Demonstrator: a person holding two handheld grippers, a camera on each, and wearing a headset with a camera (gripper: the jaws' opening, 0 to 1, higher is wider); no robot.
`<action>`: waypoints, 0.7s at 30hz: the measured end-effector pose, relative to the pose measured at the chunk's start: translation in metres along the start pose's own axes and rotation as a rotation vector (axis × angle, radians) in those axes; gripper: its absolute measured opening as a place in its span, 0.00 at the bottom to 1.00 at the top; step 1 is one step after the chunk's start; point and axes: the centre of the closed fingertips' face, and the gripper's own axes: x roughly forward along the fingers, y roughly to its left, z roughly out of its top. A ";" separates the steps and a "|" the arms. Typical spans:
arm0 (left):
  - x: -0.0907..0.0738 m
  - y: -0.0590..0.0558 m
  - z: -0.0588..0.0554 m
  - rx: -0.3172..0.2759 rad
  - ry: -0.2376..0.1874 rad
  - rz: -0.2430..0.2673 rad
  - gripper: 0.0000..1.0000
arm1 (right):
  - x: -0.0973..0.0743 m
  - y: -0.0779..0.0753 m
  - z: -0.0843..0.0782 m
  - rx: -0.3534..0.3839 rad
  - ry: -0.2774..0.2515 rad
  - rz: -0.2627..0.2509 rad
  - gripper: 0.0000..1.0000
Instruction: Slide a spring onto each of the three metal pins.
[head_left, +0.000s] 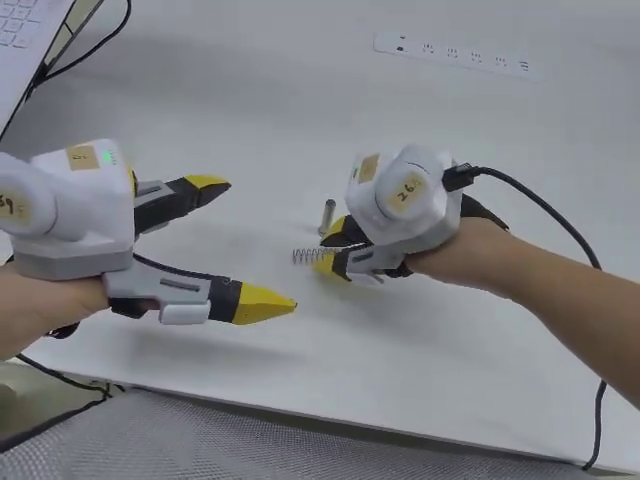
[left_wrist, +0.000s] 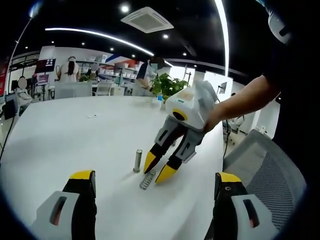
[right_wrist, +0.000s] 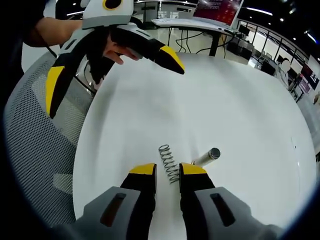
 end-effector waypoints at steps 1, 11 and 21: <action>-0.001 0.000 0.000 -0.002 -0.001 0.001 0.96 | 0.001 0.000 -0.001 0.000 0.002 -0.001 0.16; -0.003 0.001 -0.003 -0.007 0.000 0.009 0.96 | 0.004 0.003 -0.010 -0.007 0.028 -0.001 0.09; 0.001 -0.003 -0.003 -0.004 0.007 -0.005 0.96 | 0.002 0.002 -0.009 -0.007 0.015 -0.011 0.08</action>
